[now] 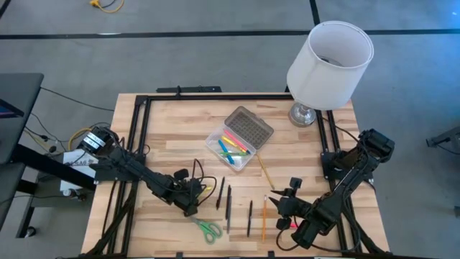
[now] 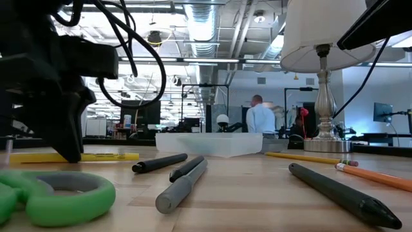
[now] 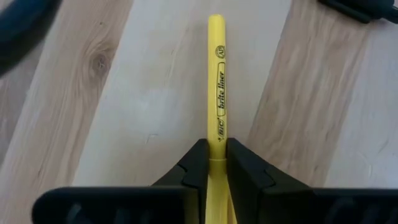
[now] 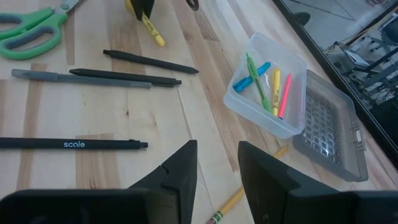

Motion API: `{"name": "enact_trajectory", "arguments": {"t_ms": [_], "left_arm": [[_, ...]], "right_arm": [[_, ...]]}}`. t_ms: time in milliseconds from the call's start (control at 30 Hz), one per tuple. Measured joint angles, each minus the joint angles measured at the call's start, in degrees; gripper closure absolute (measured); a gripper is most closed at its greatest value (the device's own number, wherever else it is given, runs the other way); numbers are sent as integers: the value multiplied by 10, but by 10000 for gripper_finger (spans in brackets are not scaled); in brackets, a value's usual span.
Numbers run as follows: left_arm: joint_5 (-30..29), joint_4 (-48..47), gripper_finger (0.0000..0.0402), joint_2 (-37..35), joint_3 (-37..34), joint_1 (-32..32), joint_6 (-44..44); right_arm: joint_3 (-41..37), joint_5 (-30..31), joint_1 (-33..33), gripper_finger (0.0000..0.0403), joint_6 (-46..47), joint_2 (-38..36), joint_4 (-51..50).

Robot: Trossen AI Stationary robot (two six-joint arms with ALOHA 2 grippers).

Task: Pick & place school supplies into a supply box
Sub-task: Put the yellow pen into the black supply box

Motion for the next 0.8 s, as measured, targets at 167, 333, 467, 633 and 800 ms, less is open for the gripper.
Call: {"name": "enact_trajectory", "arguments": {"t_ms": [167,333,467,633,800], "left_arm": [[7,-4,352,0,0,3,-4],[11,-5,361,0,0,3,-2],[12,-5,359,0,0,3,4],[15,-5,348,0,1,3,6],[3,-5,350,0,1,2,11]], "right_arm": [[0,0,0,291,0,0,0],[0,-1,0,291,0,0,0],[0,-1,0,291,0,0,0],[0,-1,0,291,0,0,0],[0,-1,0,291,0,0,0]]}}
